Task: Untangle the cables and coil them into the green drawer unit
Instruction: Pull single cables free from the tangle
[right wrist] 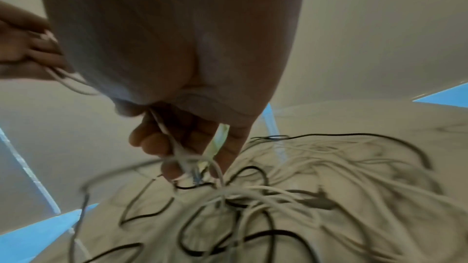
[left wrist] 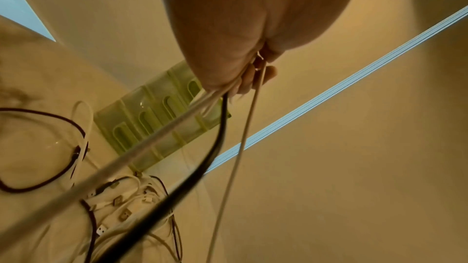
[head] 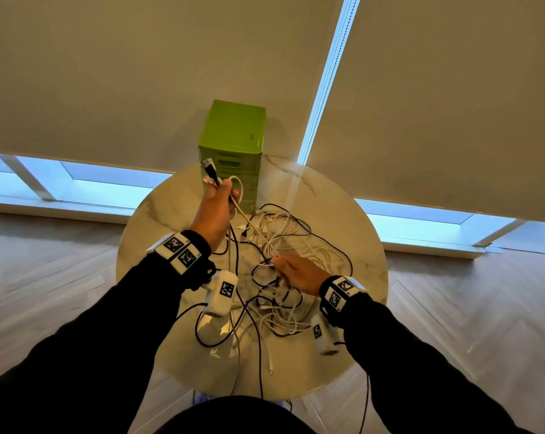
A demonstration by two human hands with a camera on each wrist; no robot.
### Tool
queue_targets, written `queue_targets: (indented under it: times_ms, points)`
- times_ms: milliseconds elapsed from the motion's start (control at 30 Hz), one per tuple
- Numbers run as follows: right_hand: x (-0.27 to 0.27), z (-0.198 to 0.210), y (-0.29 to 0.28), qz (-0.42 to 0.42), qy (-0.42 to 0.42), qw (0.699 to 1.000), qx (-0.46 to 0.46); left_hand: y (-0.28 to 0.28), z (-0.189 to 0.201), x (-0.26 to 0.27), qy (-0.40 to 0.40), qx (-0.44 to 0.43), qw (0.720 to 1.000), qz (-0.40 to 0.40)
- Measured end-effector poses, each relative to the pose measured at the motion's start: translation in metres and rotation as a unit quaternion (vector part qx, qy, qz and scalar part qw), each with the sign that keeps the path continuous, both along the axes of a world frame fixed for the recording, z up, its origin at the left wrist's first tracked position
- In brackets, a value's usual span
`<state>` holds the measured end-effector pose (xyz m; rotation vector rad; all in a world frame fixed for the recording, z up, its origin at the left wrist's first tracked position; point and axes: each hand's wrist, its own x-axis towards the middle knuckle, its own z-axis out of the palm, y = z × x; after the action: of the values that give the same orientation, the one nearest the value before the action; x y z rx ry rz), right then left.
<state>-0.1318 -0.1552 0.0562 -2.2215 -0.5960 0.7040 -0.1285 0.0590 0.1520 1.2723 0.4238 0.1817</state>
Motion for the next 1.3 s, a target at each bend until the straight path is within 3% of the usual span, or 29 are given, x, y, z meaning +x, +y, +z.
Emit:
queue_targets:
  times_ms: [133, 333, 400, 533, 600, 700, 867, 933, 1067, 1233, 1300]
  points:
    - [0.013, -0.012, -0.041, -0.027, -0.037, 0.995, -0.094, -0.002, 0.001, 0.002, -0.027, 0.013, 1.000, -0.008]
    - [0.031, 0.002, -0.063, -0.142, -0.127, 0.980, -0.048, -0.056, -0.008, 0.003, -0.041, 0.025, 0.991, -0.124]
    - [0.029, 0.014, -0.074, -0.180, -0.115, 0.977, -0.006, -0.080, -0.008, 0.006, -0.047, -0.008, 0.988, -0.148]
    - [0.012, 0.024, -0.111, -0.195, -0.125, 0.973, -0.017, -0.134, -0.006, 0.007, -0.040, -0.097, 0.975, -0.198]
    - [-0.003, 0.025, -0.128, -0.215, -0.092, 0.972, 0.002, -0.159, -0.006, 0.002, -0.031, -0.120, 0.966, -0.228]
    - [-0.031, 0.028, -0.153, -0.238, -0.059, 0.969, 0.036, -0.198, -0.011, -0.011, -0.023, -0.081, 0.953, -0.291]
    - [-0.069, 0.039, -0.179, -0.258, -0.013, 0.964, 0.065, -0.237, -0.032, -0.024, -0.046, 0.064, 0.921, -0.381]
    - [-0.083, 0.041, -0.190, -0.288, -0.049, 0.956, 0.017, -0.240, -0.036, -0.021, -0.059, 0.099, 0.917, -0.382]
    - [-0.108, 0.038, -0.223, -0.335, -0.087, 0.934, -0.084, -0.238, -0.040, -0.009, -0.037, 0.050, 0.923, -0.379]
    - [-0.127, -0.013, -0.258, -0.313, 0.123, 0.895, -0.293, -0.235, -0.037, -0.012, -0.013, -0.024, 0.906, -0.423]
    - [-0.128, -0.023, -0.252, -0.325, 0.109, 0.894, -0.287, -0.236, -0.041, -0.016, -0.007, -0.023, 0.898, -0.438]
